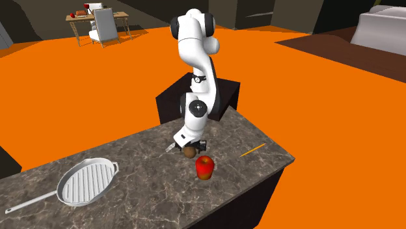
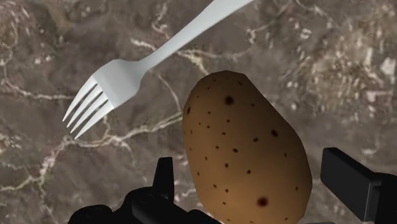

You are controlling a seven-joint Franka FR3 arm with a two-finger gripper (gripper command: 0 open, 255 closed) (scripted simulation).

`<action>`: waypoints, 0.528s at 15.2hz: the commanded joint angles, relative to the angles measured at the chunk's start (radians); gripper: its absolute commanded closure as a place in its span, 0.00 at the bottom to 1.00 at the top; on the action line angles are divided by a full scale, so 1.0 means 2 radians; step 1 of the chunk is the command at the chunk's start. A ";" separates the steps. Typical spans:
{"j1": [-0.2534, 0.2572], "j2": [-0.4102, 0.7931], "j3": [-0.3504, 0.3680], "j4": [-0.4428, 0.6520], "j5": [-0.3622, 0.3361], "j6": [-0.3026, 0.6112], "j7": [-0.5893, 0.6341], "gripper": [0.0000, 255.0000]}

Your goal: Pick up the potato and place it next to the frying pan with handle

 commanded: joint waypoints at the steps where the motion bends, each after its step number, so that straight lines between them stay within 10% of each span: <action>1: 0.000 0.003 -0.001 0.001 -0.001 0.003 0.001 0.00; 7: 0.000 0.003 -0.001 0.001 -0.001 0.003 0.001 0.00; 8: 0.000 0.003 -0.001 0.001 -0.001 0.003 0.001 1.00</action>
